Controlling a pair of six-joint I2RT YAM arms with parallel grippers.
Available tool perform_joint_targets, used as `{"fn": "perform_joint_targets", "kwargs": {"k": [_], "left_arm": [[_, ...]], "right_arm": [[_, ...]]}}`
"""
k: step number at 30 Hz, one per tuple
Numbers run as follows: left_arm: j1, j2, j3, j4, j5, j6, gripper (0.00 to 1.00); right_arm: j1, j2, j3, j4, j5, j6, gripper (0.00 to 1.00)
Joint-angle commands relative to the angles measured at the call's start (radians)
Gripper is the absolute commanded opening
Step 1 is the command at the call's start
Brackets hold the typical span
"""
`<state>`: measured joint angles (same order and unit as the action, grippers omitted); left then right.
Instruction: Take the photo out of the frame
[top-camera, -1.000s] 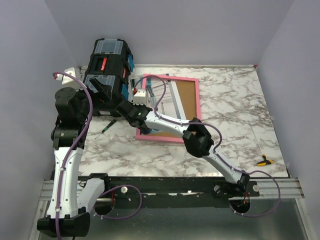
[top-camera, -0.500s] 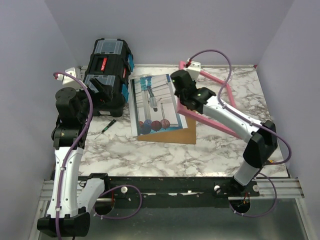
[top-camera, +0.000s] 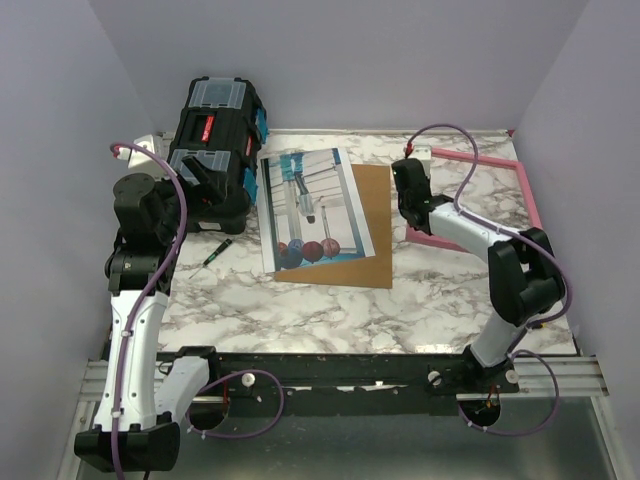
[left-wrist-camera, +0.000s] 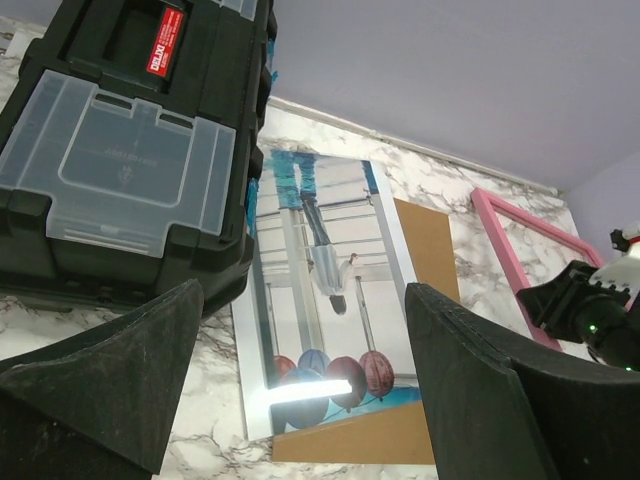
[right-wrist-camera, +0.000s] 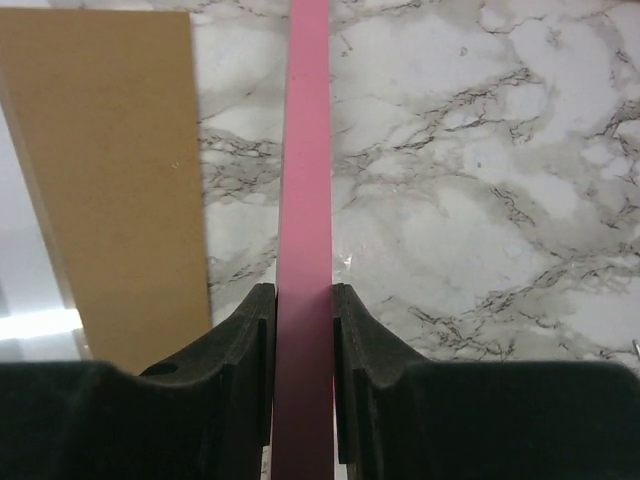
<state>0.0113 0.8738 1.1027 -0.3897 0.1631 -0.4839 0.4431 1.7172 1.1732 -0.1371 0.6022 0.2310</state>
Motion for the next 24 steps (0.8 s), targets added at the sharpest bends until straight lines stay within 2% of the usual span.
{"fn": "perform_joint_targets", "kwargs": {"k": [1, 8, 13, 14, 15, 17, 20, 24], "left_arm": [[0.004, 0.004, -0.012, 0.030, 0.031, -0.010, 0.83], [0.004, 0.030, -0.014, 0.036, 0.056, -0.021, 0.83], [0.004, 0.041, -0.015, 0.037, 0.062, -0.022, 0.83], [0.004, 0.043, -0.017, 0.039, 0.065, -0.022, 0.83], [0.003, 0.044, -0.018, 0.039, 0.068, -0.022, 0.83], [0.004, 0.049, -0.021, 0.044, 0.077, -0.025, 0.83], [0.003, 0.060, -0.029, 0.055, 0.101, -0.037, 0.83], [0.002, 0.093, -0.033, 0.066, 0.153, -0.060, 0.84]], "right_arm": [[-0.050, 0.029, -0.097, 0.225, -0.111, -0.175, 0.01], [-0.080, 0.107, -0.153, 0.323, -0.108, -0.328, 0.01], [-0.089, 0.128, -0.145, 0.330, -0.086, -0.341, 0.03], [-0.088, 0.128, -0.134, 0.300, -0.084, -0.327, 0.16], [-0.087, 0.126, -0.119, 0.275, -0.077, -0.309, 0.38], [-0.087, 0.103, -0.107, 0.236, -0.041, -0.274, 0.68], [-0.087, 0.062, -0.057, 0.125, 0.016, -0.174, 0.82], [-0.083, 0.008, 0.023, -0.020, -0.134, 0.055, 0.85]]}}
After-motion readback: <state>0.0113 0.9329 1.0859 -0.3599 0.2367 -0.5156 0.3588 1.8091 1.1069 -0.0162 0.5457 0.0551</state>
